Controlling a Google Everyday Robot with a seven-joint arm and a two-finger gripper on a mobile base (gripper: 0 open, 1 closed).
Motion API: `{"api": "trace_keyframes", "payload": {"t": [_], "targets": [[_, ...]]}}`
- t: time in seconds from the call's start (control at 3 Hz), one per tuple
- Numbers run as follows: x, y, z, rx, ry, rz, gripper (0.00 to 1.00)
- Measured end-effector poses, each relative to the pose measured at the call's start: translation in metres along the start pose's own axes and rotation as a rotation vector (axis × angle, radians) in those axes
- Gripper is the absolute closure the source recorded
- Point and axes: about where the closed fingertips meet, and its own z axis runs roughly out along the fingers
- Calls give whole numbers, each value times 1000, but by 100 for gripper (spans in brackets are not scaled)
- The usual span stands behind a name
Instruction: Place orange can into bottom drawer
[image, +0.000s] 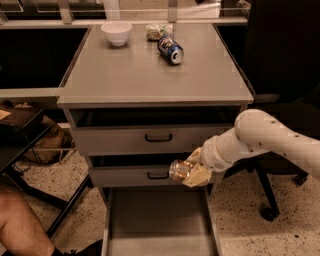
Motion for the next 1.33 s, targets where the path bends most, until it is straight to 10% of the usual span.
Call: {"api": "trace_keyframes", "payload": {"t": [0.67, 1.33], "targets": [[37, 13, 125, -78, -131, 12, 100], [51, 14, 142, -79, -165, 42, 100]]}}
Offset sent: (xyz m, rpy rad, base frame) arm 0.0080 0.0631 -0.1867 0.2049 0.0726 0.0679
